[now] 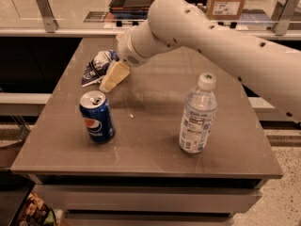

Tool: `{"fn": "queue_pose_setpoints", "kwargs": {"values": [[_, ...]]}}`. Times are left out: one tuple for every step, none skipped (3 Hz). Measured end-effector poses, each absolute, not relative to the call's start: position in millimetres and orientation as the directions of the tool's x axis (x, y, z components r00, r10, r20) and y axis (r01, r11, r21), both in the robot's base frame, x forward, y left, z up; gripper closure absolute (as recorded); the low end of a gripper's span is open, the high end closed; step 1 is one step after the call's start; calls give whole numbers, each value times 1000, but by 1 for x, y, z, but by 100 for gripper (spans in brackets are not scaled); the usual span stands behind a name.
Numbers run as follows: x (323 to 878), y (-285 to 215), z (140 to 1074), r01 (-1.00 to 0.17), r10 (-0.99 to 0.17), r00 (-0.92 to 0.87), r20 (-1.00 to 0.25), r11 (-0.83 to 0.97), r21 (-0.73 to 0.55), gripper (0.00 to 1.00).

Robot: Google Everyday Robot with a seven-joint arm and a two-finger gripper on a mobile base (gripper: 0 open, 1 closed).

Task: Pick blue chip bag

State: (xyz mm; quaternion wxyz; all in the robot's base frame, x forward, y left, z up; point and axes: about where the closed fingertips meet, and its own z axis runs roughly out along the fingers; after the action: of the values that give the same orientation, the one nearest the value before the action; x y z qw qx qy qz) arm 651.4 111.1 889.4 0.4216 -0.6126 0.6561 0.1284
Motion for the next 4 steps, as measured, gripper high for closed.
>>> {"fn": "queue_pose_setpoints", "kwargs": {"values": [[660, 117, 886, -907, -703, 132, -699, 198, -372, 0], [673, 125, 878, -904, -707, 171, -686, 164, -395, 0], [674, 126, 876, -904, -708, 175, -685, 159, -396, 0], [676, 125, 866, -906, -718, 169, -675, 155, -393, 17]]}}
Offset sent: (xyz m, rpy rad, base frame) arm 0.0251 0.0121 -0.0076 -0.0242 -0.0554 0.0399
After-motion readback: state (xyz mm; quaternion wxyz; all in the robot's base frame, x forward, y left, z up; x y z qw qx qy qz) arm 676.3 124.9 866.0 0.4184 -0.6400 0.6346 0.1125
